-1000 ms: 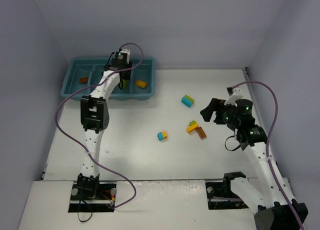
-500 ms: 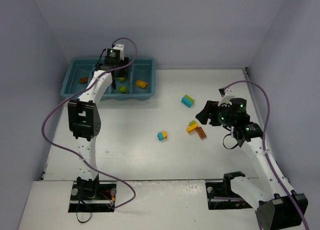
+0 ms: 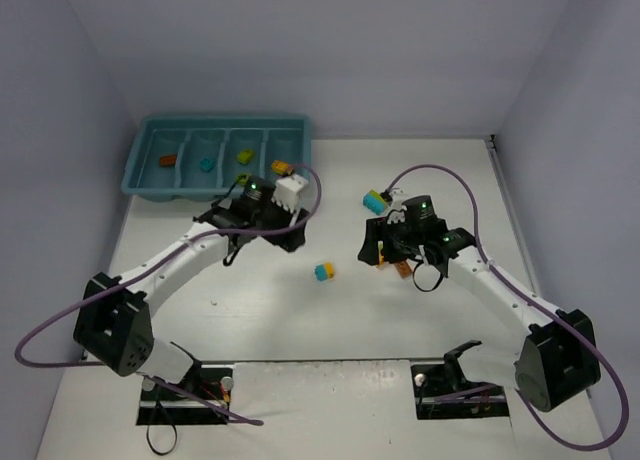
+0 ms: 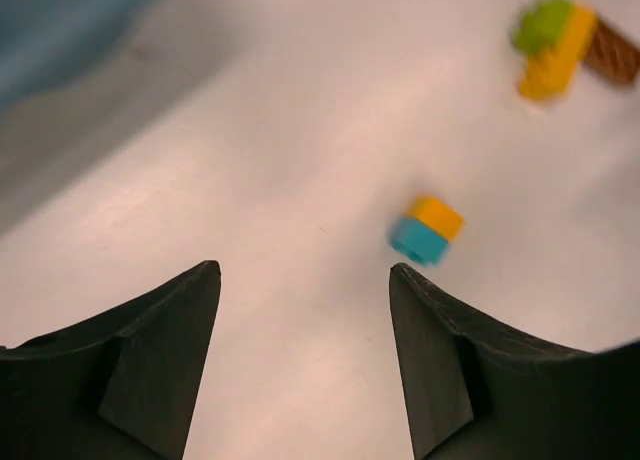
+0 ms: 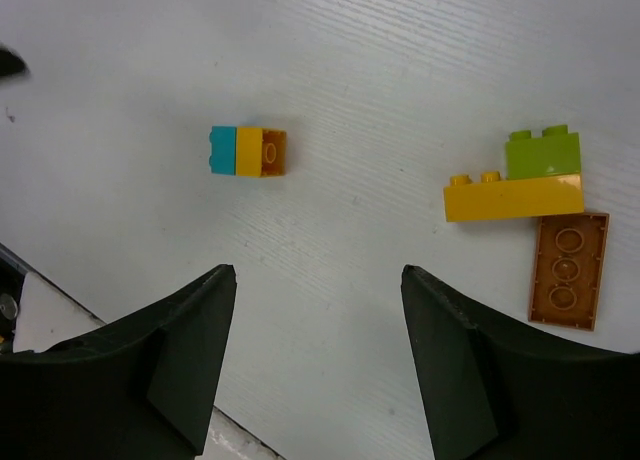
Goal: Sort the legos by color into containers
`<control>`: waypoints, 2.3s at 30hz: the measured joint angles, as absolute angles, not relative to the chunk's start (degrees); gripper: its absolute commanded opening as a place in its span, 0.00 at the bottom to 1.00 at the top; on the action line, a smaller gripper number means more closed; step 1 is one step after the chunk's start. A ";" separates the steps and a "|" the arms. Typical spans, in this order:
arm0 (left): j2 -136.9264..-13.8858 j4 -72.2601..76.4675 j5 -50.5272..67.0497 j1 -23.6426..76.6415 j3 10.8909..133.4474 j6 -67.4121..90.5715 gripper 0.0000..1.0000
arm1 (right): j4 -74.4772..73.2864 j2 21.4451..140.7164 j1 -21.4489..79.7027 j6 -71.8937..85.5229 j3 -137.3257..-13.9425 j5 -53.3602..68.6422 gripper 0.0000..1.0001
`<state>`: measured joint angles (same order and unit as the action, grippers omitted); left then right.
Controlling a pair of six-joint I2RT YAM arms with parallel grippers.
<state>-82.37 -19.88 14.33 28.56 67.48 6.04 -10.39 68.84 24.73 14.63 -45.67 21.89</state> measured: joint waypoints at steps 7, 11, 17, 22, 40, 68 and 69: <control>-86.56 -16.69 22.06 33.89 55.77 -0.60 0.62 | -9.17 70.30 23.90 13.47 -46.89 21.87 0.63; -90.08 -13.69 23.03 35.88 55.83 -3.92 0.62 | -9.19 69.21 22.20 13.28 -46.74 21.89 0.64; -96.18 -10.66 24.14 38.74 57.78 -7.09 0.62 | -8.95 63.53 17.26 13.21 -44.82 22.39 0.66; -99.72 -8.86 23.68 40.62 58.46 -8.58 0.62 | -8.99 60.45 15.75 13.39 -43.83 22.63 0.66; -100.66 -5.74 23.51 41.45 58.26 -10.85 0.21 | -9.02 59.77 15.73 13.41 -43.48 23.27 0.66; -75.09 -1.58 21.56 38.98 55.72 -16.91 0.20 | -2.07 81.28 22.22 32.14 -63.99 47.46 0.74; -74.70 -1.58 21.69 38.98 55.72 -17.28 0.20 | -2.02 81.73 22.31 32.16 -63.99 47.55 0.74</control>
<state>-74.70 -1.58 21.69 38.98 55.72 -17.28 -2.02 81.73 22.31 32.16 -63.99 47.55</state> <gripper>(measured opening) 0.308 0.742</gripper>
